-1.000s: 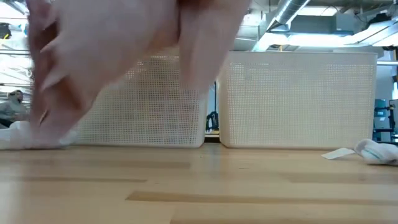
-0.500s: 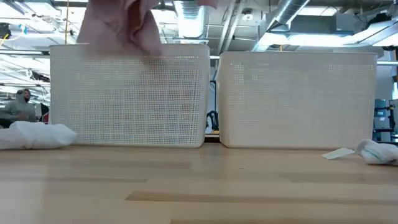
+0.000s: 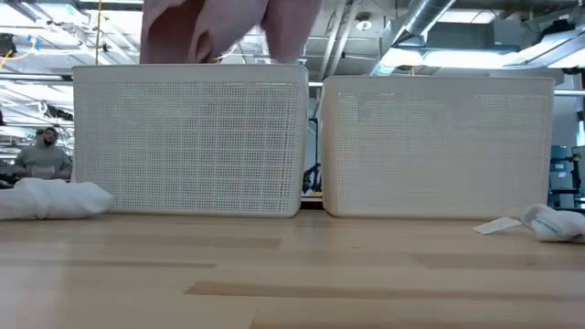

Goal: Sort clothes
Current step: Put the pink shirt into the left white laundry bin

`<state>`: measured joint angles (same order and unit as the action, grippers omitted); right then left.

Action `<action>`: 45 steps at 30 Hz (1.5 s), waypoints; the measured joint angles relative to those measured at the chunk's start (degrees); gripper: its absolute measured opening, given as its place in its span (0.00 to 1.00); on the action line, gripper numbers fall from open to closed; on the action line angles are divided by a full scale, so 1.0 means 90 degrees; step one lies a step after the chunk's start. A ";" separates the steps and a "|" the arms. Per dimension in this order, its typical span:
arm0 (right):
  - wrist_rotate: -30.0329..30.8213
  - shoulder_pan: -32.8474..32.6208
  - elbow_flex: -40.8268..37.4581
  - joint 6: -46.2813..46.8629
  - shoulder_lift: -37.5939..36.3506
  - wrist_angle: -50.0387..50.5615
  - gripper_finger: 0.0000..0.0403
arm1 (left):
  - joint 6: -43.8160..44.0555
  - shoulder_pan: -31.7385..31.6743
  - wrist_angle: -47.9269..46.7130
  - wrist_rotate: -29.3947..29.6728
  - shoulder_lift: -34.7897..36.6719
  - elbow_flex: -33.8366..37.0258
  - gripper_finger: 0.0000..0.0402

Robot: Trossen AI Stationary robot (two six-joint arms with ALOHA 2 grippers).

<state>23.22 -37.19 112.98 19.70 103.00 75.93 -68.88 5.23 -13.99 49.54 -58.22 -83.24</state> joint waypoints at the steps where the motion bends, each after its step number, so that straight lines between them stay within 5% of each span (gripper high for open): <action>1: -0.0001 0.0000 -0.0054 0.0001 0.0000 0.0013 0.68 | 0.0359 -0.0173 -0.0392 -0.0086 -0.0007 0.0000 0.09; 8: -0.0002 0.0005 -0.0348 0.0003 0.0002 -0.0068 0.68 | 0.2418 -0.1498 -0.2313 -0.0376 -0.0127 0.0455 0.09; 13: 0.0002 0.0005 -0.0423 0.0022 0.0002 -0.0157 0.68 | 0.3235 -0.2311 -0.2739 -0.1314 -0.0129 0.1135 0.09; 22: 0.0006 0.0005 -0.0424 0.0139 0.0002 -0.0214 0.68 | 0.3503 -0.3223 -0.2303 -0.2735 -0.0377 0.2393 0.09; 31: 0.0104 0.0007 -0.0424 0.0151 0.0002 -0.0289 0.68 | 0.3735 -0.3713 -0.2171 -0.3965 -0.1268 0.2799 0.10; 45: 0.0104 0.0005 -0.0424 0.0212 0.0003 -0.0350 0.68 | 0.3737 -0.3986 -0.2114 -0.4528 -0.2797 0.2800 0.10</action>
<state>24.16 -37.15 109.16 21.61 103.02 72.77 -35.24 -30.64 -33.01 8.79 -83.39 -58.04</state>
